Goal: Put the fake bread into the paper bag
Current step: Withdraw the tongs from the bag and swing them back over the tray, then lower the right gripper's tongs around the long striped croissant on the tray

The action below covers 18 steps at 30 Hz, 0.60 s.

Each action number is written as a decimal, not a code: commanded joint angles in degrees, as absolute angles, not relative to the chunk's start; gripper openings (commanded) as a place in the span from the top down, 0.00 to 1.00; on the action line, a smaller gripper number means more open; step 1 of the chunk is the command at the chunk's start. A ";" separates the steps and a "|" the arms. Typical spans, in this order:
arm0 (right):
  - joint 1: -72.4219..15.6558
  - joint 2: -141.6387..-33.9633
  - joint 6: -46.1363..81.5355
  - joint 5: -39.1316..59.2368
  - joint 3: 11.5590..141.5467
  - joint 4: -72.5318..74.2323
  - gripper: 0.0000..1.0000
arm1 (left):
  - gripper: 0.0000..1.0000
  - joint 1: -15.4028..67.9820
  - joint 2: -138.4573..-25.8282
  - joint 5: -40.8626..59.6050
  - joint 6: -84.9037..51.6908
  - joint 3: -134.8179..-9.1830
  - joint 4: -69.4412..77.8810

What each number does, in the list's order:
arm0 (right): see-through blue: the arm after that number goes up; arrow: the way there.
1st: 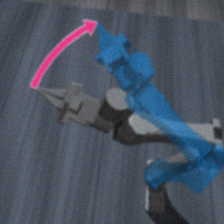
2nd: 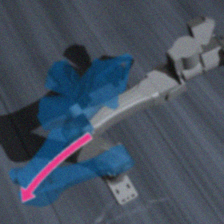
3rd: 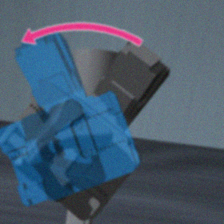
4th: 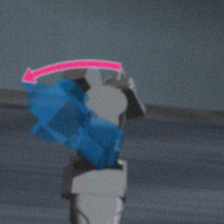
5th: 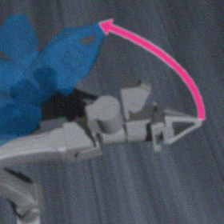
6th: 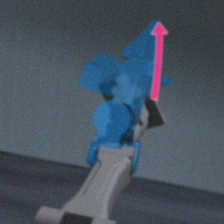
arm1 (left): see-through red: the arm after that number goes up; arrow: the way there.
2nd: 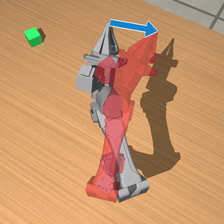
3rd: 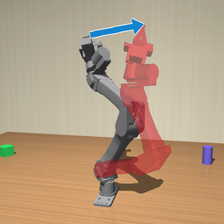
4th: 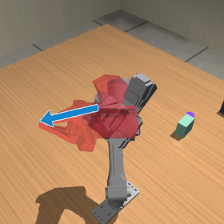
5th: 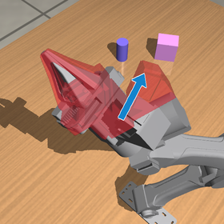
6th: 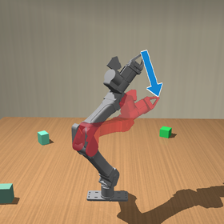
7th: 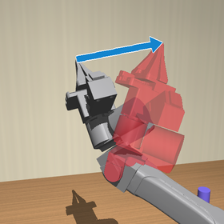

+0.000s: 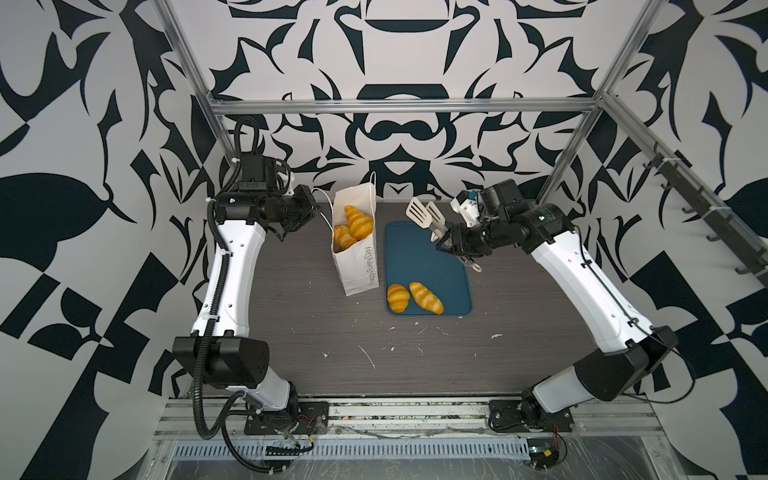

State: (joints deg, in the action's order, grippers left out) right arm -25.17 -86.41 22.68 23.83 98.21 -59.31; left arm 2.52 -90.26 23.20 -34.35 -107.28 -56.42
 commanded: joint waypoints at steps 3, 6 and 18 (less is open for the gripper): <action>-25.13 -82.46 23.20 23.51 94.78 -57.28 0.56 | 1.00 2.29 -89.34 23.80 -34.80 -106.10 -56.17; -25.13 -81.93 23.54 23.37 92.28 -57.53 0.56 | 1.00 2.29 -89.40 23.97 -34.88 -106.00 -55.99; -25.14 -79.65 25.30 20.64 81.92 -58.39 0.56 | 1.00 2.29 -88.53 23.91 -34.90 -104.11 -55.44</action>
